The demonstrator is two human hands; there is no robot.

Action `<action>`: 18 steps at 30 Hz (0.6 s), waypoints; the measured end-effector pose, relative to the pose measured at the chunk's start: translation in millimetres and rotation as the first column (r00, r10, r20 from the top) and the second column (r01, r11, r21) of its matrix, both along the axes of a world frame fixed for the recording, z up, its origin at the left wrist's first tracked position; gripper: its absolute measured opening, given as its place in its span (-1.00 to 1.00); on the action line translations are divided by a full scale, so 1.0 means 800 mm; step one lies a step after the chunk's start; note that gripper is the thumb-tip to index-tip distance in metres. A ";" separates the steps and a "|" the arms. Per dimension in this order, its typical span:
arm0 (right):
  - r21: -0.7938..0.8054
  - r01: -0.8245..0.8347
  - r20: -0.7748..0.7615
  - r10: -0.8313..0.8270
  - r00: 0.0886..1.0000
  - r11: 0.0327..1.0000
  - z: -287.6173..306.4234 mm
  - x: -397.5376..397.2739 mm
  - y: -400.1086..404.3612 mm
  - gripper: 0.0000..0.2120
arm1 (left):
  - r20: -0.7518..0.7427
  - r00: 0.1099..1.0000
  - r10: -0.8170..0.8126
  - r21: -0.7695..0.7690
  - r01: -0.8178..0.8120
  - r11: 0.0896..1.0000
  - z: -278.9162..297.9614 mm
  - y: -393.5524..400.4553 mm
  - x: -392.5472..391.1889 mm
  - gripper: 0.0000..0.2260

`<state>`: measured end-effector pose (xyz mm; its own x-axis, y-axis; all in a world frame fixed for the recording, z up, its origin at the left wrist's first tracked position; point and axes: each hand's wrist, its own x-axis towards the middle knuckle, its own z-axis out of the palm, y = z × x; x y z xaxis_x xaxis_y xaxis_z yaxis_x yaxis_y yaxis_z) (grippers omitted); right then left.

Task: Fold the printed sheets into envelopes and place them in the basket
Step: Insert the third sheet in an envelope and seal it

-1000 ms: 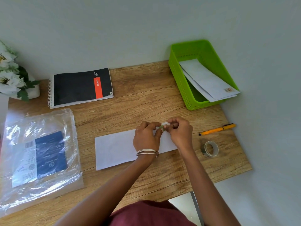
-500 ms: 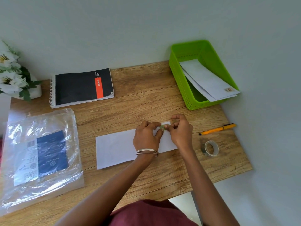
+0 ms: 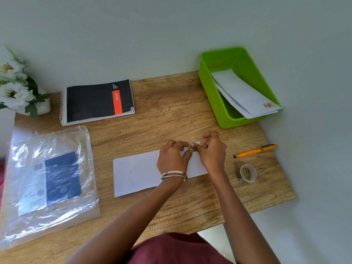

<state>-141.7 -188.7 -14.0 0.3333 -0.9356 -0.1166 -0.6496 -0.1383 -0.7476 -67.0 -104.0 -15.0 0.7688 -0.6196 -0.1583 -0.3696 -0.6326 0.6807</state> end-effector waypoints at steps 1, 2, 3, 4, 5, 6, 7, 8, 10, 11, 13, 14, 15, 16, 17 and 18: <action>-0.007 0.012 0.004 -0.012 1.000 1.000 -0.001 -0.001 0.000 -0.58 | 0.000 1.000 0.000 -0.003 0.000 1.000 0.000 0.000 0.000 -0.85; -0.019 0.017 0.006 -0.017 1.000 1.000 -0.001 -0.002 0.000 -0.60 | -0.001 1.000 0.001 -0.005 -0.001 1.000 0.000 -0.001 0.000 -0.85; -0.034 0.009 0.004 -0.009 1.000 0.999 -0.003 -0.003 0.000 -0.61 | 0.001 1.000 0.004 -0.007 -0.004 1.000 -0.001 -0.001 0.000 -0.84; -0.049 -0.006 -0.001 0.006 1.000 0.999 -0.003 -0.004 0.001 -0.62 | 0.004 1.000 0.005 -0.008 -0.005 1.000 -0.001 0.000 0.000 -0.84; -0.058 -0.024 -0.005 0.023 1.000 0.998 -0.004 -0.006 0.002 -0.63 | 0.008 1.000 0.005 -0.009 -0.005 1.000 -0.002 0.000 -0.001 -0.84; -0.058 -0.041 -0.007 0.040 0.999 0.998 -0.005 -0.009 0.003 -0.63 | 0.013 1.000 0.005 -0.010 -0.005 1.000 -0.002 0.000 -0.002 -0.84; -0.050 -0.057 -0.004 0.057 0.998 0.997 -0.005 -0.012 0.003 -0.63 | 0.017 1.000 0.006 -0.014 -0.005 1.000 -0.002 0.000 -0.003 -0.84; -0.040 -0.076 -0.001 0.076 0.997 0.996 -0.005 -0.016 0.003 -0.61 | 0.019 1.000 0.007 -0.016 -0.007 1.000 -0.002 0.000 -0.003 -0.85; -0.022 -0.125 -0.001 0.125 0.992 0.992 -0.003 -0.021 0.001 -0.57 | 0.019 1.000 0.011 -0.020 -0.010 1.000 -0.001 0.000 -0.002 -0.85; -0.011 -0.147 -0.010 0.147 0.989 0.989 -0.002 -0.021 -0.001 -0.54 | 0.017 1.000 0.008 -0.021 -0.008 1.000 -0.001 0.000 -0.001 -0.84; 0.024 -0.173 -0.030 0.174 0.984 0.985 0.002 -0.019 -0.007 -0.50 | 0.006 1.000 -0.005 -0.027 0.005 1.000 -0.001 0.001 0.000 -0.84; 0.049 -0.170 -0.027 0.171 0.985 0.984 0.003 -0.018 -0.011 -0.49 | -0.002 1.000 -0.016 -0.028 0.016 0.999 0.000 0.001 0.001 -0.83; 0.075 -0.149 -0.012 0.151 0.989 0.986 0.004 -0.017 -0.014 -0.48 | -0.009 0.999 -0.032 -0.028 0.032 0.999 0.000 0.002 0.002 -0.82; 0.093 -0.122 0.008 0.122 0.993 0.988 0.005 -0.016 -0.015 -0.49 | -0.012 0.999 -0.053 -0.027 0.052 0.998 0.001 0.004 0.005 -0.81; 0.095 -0.096 0.020 0.095 0.995 0.991 0.005 -0.014 -0.014 -0.50 | -0.011 0.997 -0.075 -0.027 0.075 0.997 0.000 0.005 0.008 -0.79; 0.081 -0.082 0.018 0.080 0.997 0.993 0.005 -0.011 -0.011 -0.50 | -0.010 0.995 -0.097 -0.030 0.097 0.995 0.000 0.007 0.012 -0.77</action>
<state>-150.7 -197.7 -10.4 0.4098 -0.8931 -0.1856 -0.6275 -0.1283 -0.7680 -57.6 -98.2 -14.9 0.7031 -0.6956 -0.1477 -0.4201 -0.5739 0.7029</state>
